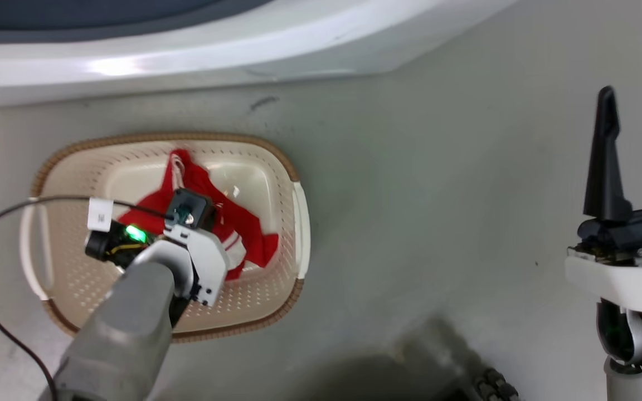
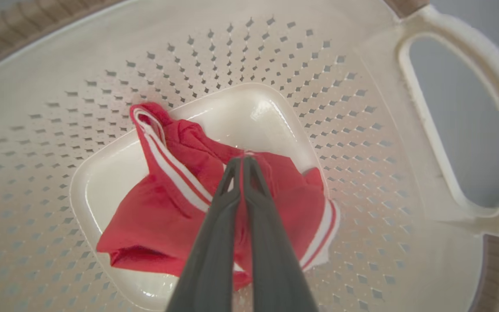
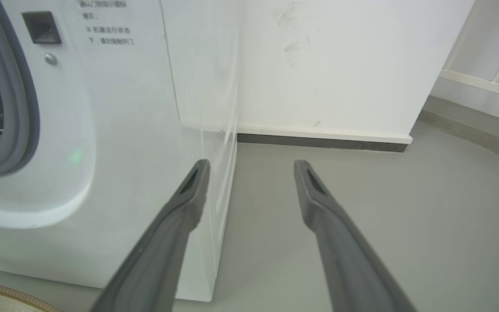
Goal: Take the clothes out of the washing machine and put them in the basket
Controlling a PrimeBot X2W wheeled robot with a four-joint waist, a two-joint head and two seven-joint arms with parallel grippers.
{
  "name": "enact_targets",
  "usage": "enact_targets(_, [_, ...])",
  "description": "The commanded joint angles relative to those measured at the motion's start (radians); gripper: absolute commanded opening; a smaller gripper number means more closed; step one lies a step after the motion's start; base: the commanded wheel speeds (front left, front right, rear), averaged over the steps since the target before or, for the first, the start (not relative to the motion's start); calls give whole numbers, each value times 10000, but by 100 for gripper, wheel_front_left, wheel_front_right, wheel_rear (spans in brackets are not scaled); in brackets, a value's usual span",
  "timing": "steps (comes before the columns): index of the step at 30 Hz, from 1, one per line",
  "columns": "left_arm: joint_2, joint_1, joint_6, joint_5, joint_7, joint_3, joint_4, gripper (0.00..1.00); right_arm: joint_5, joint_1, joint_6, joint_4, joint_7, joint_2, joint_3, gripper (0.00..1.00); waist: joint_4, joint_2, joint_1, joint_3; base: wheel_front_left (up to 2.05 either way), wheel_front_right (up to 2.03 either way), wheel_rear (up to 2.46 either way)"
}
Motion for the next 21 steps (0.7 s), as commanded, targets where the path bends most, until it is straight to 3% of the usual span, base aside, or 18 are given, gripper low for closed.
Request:
enact_targets(1, [28, -313, -44, 116, 80, -93, 335, 0, 66, -206, -9, -65, -17, 22, -6, 100, -279, 0, -2, 586, 0, 0, 0])
enact_targets(8, [-35, -1354, -72, 509, 591, -635, 1788, 0, 293, -437, -10, -167, -17, 21, -50, 100, -476, 0, -2, 1217, 0, 0, 0])
enact_targets(15, [26, -1557, -33, 406, 1197, -700, 2210, 3, 355, -575, -10, -135, -17, 21, 48, 100, -592, 0, -2, 1351, 0, 0, 0])
enact_targets(16, [0, -1474, -48, 341, 1287, -695, 2241, 100, 383, -556, -10, -106, -19, 21, 58, 100, -607, 0, -2, 1305, 0, 0, 0])
enact_targets(21, [-102, -1061, -111, 331, 1351, -980, 2313, 100, 481, -400, -10, 24, -17, 21, 65, 100, -568, 0, -2, 805, 0, 0, 0])
